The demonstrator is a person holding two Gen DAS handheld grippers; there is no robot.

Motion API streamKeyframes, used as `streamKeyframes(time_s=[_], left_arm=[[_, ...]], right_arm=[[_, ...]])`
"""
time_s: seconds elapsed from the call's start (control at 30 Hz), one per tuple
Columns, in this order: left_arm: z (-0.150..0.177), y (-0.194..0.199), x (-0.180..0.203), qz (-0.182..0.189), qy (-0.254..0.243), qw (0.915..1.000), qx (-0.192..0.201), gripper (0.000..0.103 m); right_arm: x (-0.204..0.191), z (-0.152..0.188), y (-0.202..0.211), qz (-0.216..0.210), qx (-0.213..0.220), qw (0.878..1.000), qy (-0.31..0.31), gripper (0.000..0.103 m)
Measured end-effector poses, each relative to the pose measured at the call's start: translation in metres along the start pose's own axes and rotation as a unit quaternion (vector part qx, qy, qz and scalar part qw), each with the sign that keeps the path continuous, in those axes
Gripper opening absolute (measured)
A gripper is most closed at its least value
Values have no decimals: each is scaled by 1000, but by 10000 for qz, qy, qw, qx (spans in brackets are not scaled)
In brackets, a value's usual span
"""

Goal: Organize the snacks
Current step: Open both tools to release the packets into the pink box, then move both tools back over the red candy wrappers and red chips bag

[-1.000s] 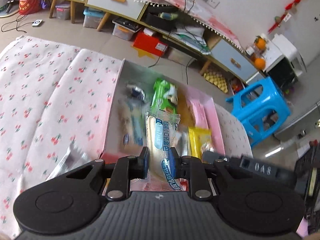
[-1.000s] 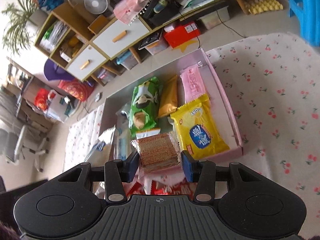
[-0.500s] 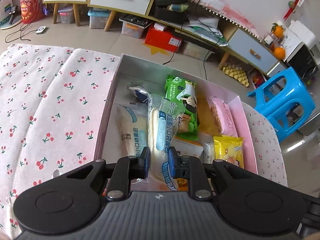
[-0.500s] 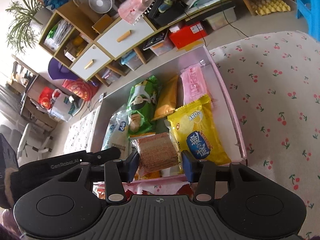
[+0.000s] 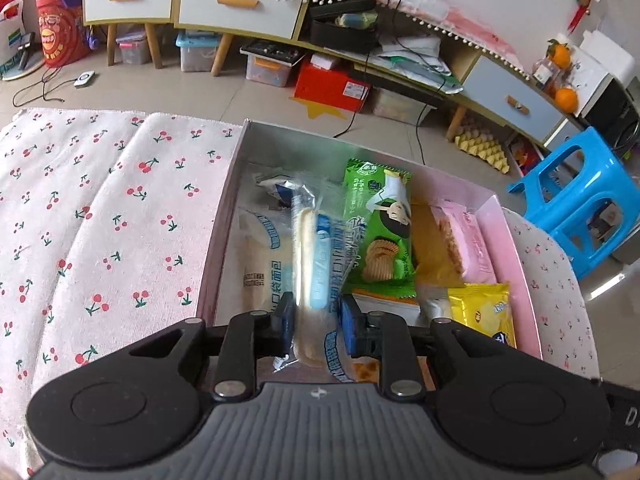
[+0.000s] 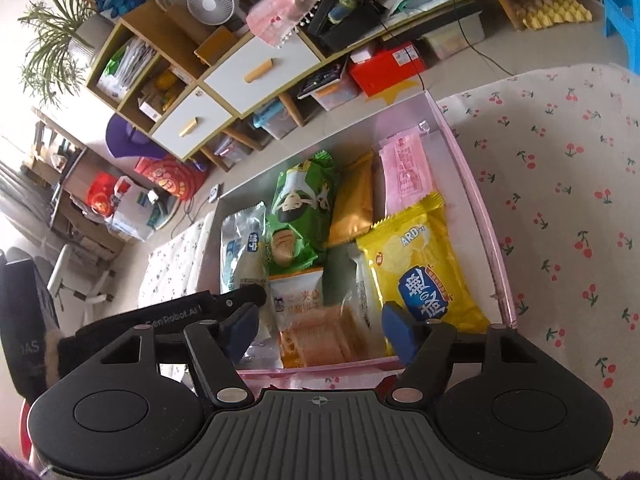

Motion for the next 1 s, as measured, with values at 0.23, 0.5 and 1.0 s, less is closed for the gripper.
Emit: streamKeyframes(time_s=[0.23, 0.5, 1.0], left_arm=[[4, 8, 3, -23, -229, 9997, 105, 42], [7, 30, 1, -2, -363, 9988, 319, 62], [31, 85, -19, -288, -682, 9948, 706, 93]], right_arm=[[-1, -2, 3, 29, 33, 10000, -50, 69], [-9, 1, 16, 49, 119, 9999, 111, 76], [-31, 17, 48, 394, 201, 9984, 365, 85]])
Point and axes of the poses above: each gripper's, at about its wrist camera, not at the fingertips, and y roughly against the way its jaws point, x to its right, z to its underside, the point moved 2 cm from there along -y, roughly the way its jaws point, and after that the axes turned 10 degrees about -z, right-handed, at the moved point
